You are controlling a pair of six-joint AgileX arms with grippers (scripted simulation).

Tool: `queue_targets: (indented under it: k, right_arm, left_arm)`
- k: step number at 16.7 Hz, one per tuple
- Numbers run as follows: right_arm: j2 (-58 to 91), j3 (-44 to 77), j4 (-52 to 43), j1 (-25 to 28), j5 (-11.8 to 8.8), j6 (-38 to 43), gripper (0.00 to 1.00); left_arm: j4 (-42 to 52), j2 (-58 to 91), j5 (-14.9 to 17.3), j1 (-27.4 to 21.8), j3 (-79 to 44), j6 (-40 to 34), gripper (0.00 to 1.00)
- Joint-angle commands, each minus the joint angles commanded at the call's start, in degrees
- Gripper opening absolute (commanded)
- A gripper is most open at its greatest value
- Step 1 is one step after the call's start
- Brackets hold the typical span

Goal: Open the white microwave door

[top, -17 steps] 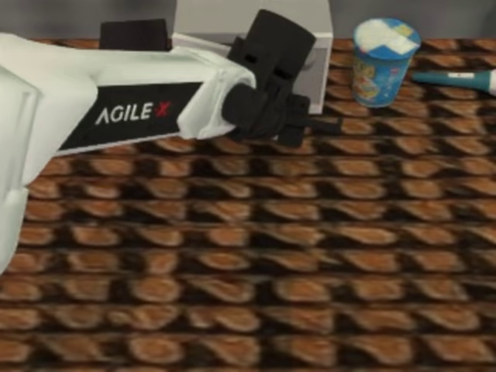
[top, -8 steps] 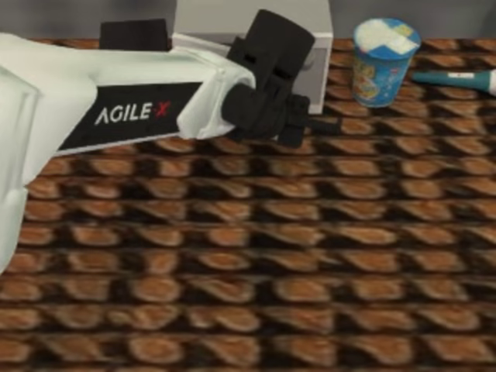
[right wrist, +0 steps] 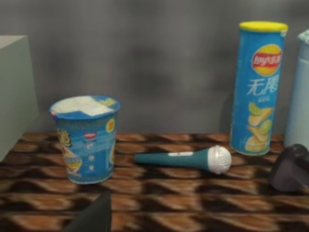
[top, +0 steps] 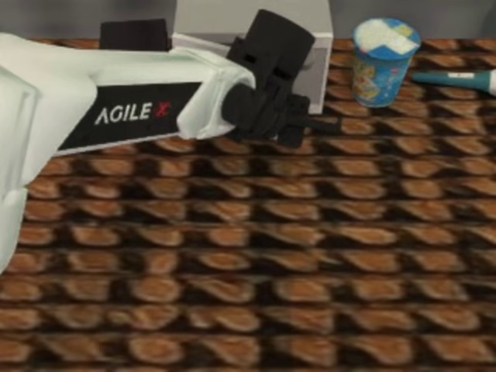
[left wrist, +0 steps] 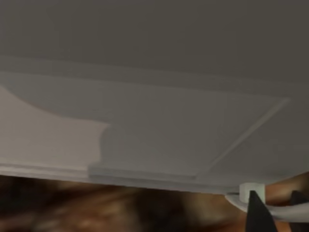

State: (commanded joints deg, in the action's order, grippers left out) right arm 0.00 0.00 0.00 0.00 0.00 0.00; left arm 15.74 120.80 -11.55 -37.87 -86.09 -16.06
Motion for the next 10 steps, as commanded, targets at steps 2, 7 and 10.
queue_targets:
  k: [2,7,10]
  right_arm:
    - [0.0,0.0,0.0,0.0,0.0,0.0,1.00]
    - [0.0,0.0,0.0,0.0,0.0,0.0,1.00]
    - [0.0,0.0,0.0,0.0,0.0,0.0,1.00]
  left_arm:
    - [0.0,0.1,0.4,-0.5,-0.2,-0.3,0.00]
    - [-1.2,-1.4,1.6,0.3,1.9,1.8,0.00]
    - [-1.5,-1.7,2.0,0.6,2.7,2.5,0.00]
